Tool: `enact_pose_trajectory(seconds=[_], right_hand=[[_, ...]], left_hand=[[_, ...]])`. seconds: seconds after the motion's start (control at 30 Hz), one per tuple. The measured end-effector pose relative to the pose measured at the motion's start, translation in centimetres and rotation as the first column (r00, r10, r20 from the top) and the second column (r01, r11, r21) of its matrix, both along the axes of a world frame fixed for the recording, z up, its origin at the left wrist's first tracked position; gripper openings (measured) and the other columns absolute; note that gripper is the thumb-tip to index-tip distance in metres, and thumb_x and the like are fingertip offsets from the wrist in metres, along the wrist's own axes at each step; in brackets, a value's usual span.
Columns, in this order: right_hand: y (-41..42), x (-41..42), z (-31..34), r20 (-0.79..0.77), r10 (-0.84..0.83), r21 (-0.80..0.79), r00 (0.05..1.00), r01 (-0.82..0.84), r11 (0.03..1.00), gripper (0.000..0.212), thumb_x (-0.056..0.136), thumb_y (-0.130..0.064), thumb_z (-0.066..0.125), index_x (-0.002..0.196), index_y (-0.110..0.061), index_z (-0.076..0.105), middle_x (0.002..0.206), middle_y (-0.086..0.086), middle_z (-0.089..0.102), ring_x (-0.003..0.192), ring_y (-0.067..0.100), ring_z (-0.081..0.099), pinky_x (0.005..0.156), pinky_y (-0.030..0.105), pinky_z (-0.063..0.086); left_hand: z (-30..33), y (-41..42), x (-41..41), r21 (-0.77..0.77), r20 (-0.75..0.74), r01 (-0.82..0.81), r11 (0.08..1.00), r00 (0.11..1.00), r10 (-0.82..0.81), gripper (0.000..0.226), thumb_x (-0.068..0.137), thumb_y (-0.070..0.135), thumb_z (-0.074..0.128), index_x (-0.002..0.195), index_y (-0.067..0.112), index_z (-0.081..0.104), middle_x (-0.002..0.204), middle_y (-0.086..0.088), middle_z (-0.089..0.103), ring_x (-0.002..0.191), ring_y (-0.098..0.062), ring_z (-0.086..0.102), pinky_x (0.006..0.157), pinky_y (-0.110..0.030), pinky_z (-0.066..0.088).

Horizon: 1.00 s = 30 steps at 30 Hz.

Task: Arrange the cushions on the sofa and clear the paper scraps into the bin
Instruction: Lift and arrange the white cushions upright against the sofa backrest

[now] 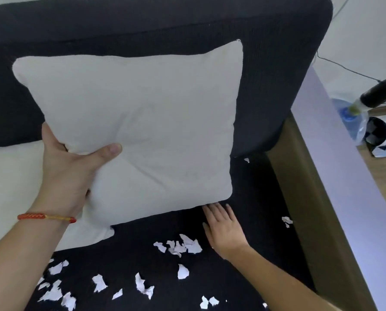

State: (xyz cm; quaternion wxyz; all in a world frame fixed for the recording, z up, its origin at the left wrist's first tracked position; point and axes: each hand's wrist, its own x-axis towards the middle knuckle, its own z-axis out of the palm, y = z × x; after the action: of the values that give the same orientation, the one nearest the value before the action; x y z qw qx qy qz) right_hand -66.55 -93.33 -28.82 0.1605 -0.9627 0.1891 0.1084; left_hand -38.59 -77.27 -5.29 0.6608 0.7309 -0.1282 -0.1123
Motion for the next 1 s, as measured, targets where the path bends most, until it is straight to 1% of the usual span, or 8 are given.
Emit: enact_pose_trajectory(seconds=[0.1,0.2,0.3,0.37,0.53,0.73,0.9,1.0], right_hand=[[-9.0,0.3,0.1,-0.039,-0.250,-0.059,0.968,0.247,0.967,0.062,0.105,-0.035,0.040,0.162,-0.014,0.031,0.166,0.006,0.037,0.156,0.026,0.030,0.128,0.048,0.024],[-16.1,1.7,0.4,-0.101,-0.336,-0.056,0.936,0.332,0.942,0.062,0.107,-0.032,0.042,0.164,-0.017,0.022,0.169,0.006,0.027,0.157,0.025,0.022,0.128,0.043,0.022],[-20.3,3.8,0.3,-0.177,-0.274,-0.030,0.945,0.273,0.962,0.061,0.108,-0.028,0.042,0.164,-0.020,0.021,0.170,0.003,0.025,0.157,0.025,0.023,0.125,0.040,0.023],[-21.8,4.8,-0.1,-0.235,-0.219,-0.008,0.947,0.224,0.975,0.060,0.106,-0.025,0.044,0.163,-0.020,0.023,0.168,0.005,0.028,0.154,0.026,0.027,0.122,0.041,0.028],[-23.1,5.8,-2.3,-0.274,-0.192,0.016,0.942,0.204,0.979,0.048,0.105,-0.026,0.044,0.153,-0.016,0.041,0.152,0.008,0.046,0.138,0.030,0.045,0.113,0.044,0.040],[-23.7,6.6,-5.6,-0.262,-0.231,0.043,0.937,0.251,0.967,0.039,0.106,-0.026,0.046,0.144,-0.016,0.053,0.148,0.007,0.051,0.135,0.028,0.050,0.110,0.044,0.045],[-22.3,4.0,-6.5,-0.210,-0.197,0.049,0.958,0.211,0.976,0.050,0.105,-0.017,0.050,0.155,-0.015,0.045,0.162,0.003,0.040,0.144,0.023,0.047,0.107,0.036,0.050],[-19.9,-0.7,-7.5,-0.139,-0.135,-0.024,0.981,0.133,0.991,0.059,0.103,-0.013,0.049,0.160,-0.008,0.037,0.168,0.008,0.033,0.151,0.022,0.038,0.118,0.029,0.037]], left_hand=[[-2.1,-0.7,0.5,0.030,0.020,0.029,0.999,0.999,-0.030,0.104,0.067,0.020,0.098,0.152,0.010,0.037,0.148,-0.004,0.062,0.135,-0.026,0.062,0.109,-0.056,0.052],[-4.0,-2.8,-0.6,0.075,0.014,0.038,0.996,0.999,-0.039,0.111,0.060,0.035,0.103,0.150,0.013,0.042,0.147,-0.002,0.062,0.134,-0.025,0.062,0.108,-0.057,0.051],[-6.1,-5.2,-2.3,0.066,0.023,0.066,0.996,0.997,-0.068,0.099,0.061,0.013,0.096,0.144,0.022,0.042,0.147,0.003,0.061,0.135,-0.016,0.060,0.114,-0.051,0.048],[-7.6,-5.9,-2.8,0.068,-0.008,0.080,0.994,0.997,-0.079,0.100,0.059,0.011,0.096,0.142,0.025,0.043,0.145,0.005,0.062,0.134,-0.012,0.061,0.114,-0.049,0.048],[-10.8,-5.4,-2.6,0.086,-0.090,0.116,0.989,0.990,-0.108,0.105,0.061,0.009,0.100,0.151,0.013,0.047,0.145,-0.004,0.064,0.134,-0.023,0.062,0.111,-0.051,0.051],[-12.0,-4.4,-2.7,0.084,-0.149,0.166,0.982,0.977,-0.153,0.078,0.072,0.000,0.079,0.146,0.014,0.058,0.140,-0.005,0.069,0.131,-0.025,0.065,0.108,-0.041,0.053],[-12.4,-3.8,-3.0,0.085,-0.168,0.183,0.979,0.972,-0.167,0.077,0.074,-0.003,0.077,0.146,0.013,0.058,0.140,-0.004,0.069,0.130,-0.025,0.065,0.107,-0.041,0.054],[-12.5,-3.9,-3.6,0.090,-0.186,0.182,0.979,0.969,-0.163,0.076,0.073,-0.001,0.078,0.145,0.013,0.060,0.138,-0.001,0.071,0.128,-0.024,0.067,0.104,-0.038,0.056]])
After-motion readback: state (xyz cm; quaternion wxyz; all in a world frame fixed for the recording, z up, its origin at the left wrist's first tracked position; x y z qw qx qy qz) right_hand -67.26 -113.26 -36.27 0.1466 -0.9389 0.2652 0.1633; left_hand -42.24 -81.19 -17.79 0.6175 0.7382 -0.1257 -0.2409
